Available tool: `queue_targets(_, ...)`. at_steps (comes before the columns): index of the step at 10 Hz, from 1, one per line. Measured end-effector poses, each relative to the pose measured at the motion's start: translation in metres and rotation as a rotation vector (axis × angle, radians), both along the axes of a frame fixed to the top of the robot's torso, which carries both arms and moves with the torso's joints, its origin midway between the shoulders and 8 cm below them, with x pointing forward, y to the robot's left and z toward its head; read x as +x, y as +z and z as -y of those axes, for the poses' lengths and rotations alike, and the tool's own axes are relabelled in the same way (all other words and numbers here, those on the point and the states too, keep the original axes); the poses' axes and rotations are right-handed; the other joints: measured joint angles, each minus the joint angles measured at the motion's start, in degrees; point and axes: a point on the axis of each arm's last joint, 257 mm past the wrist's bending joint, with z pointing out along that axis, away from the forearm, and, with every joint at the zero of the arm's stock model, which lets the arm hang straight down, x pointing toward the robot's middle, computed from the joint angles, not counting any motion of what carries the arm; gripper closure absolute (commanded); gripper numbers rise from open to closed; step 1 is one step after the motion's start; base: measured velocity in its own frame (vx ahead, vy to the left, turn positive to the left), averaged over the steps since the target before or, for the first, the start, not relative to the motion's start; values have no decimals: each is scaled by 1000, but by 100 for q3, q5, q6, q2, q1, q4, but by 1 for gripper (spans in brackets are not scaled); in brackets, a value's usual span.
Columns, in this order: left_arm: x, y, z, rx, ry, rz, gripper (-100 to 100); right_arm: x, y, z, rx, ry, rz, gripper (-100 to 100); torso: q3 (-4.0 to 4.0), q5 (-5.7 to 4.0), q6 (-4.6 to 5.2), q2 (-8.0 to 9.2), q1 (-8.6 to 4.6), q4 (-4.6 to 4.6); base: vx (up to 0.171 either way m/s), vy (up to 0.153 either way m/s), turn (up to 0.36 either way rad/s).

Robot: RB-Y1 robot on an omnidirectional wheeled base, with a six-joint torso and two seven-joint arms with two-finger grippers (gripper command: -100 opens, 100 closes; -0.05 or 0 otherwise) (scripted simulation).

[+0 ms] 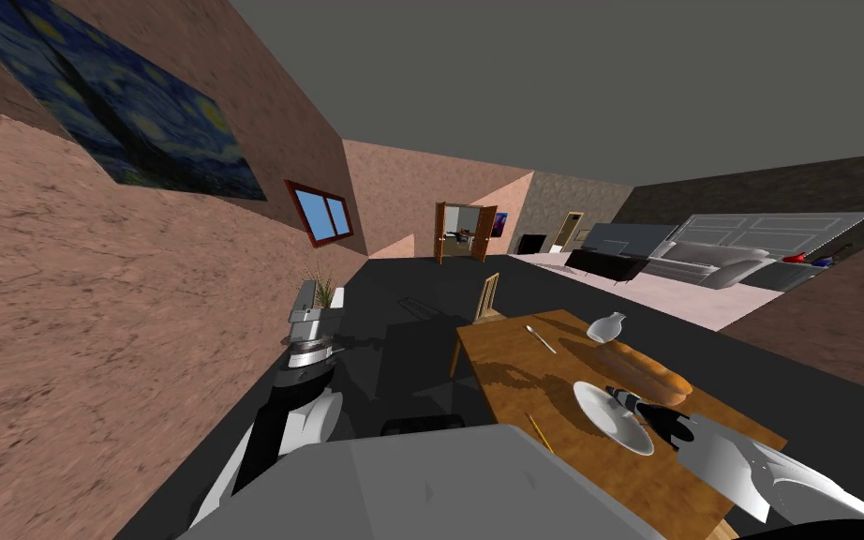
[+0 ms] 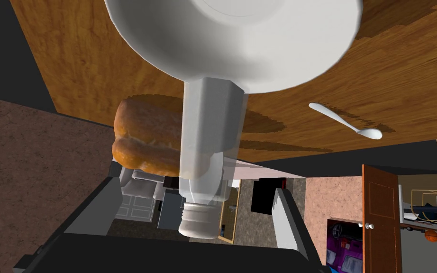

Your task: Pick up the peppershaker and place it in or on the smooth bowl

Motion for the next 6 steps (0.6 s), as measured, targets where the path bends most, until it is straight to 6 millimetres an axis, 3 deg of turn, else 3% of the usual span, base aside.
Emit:
queue_targets(1, 0, 0, 0, 0, 0, 0, 0, 0, 0, 0, 0, 0, 0, 0, 0, 0, 0, 1, 1, 0, 0, 0, 0)
queue_targets(2, 0, 0, 0, 0, 0, 0, 0, 0, 0, 0, 0, 0, 0, -100, 1, 0, 0, 1, 1, 0, 2, 20, -57)
queue_targets(6, 0, 0, 0, 0, 0, 0, 0, 14, 31, 7, -11, 23, 9, -100, -1, 4, 1, -2, 14, 0, 8, 29, -53)
